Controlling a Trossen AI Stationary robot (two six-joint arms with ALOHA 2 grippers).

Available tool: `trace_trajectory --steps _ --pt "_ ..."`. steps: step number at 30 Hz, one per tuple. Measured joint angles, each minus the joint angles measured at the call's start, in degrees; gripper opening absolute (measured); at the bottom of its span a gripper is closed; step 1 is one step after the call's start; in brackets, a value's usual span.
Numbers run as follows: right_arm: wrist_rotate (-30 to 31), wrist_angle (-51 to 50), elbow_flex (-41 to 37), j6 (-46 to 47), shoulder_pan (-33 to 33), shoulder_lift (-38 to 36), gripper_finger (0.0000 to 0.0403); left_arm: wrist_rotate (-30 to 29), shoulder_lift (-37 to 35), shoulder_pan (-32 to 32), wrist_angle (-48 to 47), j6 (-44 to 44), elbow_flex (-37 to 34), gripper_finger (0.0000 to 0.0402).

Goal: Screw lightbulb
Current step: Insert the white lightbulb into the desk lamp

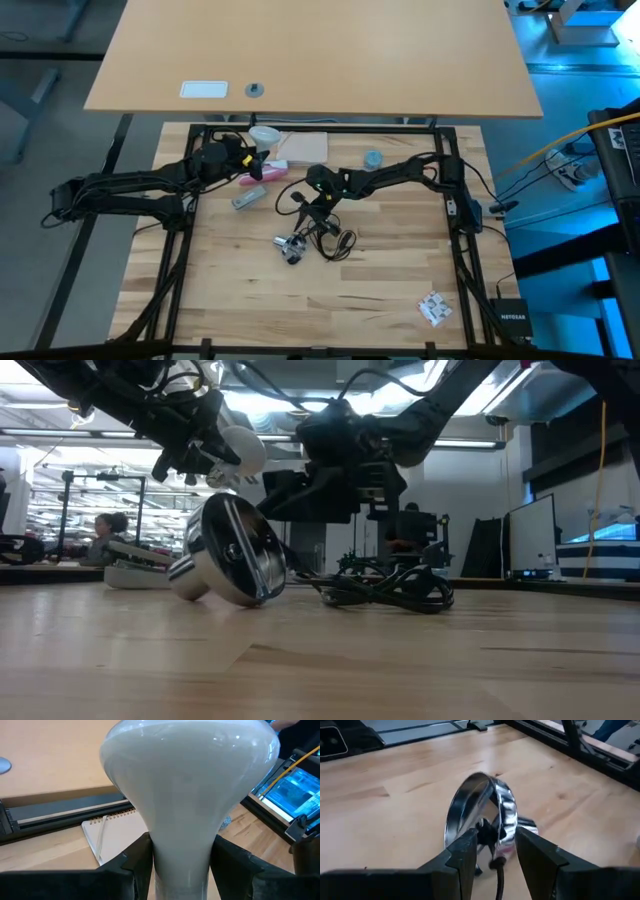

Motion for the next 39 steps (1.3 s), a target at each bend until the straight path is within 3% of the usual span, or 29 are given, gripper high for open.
trace_trajectory --steps 23,27,34,39 --pt "9.58 1.73 0.00 2.66 4.22 1.07 0.0137 0.00 0.00 0.01 0.01 0.01 0.00 0.0155" --pt "9.56 1.92 0.00 2.58 4.44 1.07 0.0109 0.01 0.00 0.00 0.01 0.02 0.00 0.0155" --pt "9.55 1.78 0.00 1.08 4.44 1.07 0.0027 0.01 0.00 0.00 0.01 0.00 0.00 0.0155" --pt "10.36 1.95 0.00 -0.31 4.44 1.07 0.0027 0.01 0.00 0.00 0.01 0.00 0.00 0.0155"
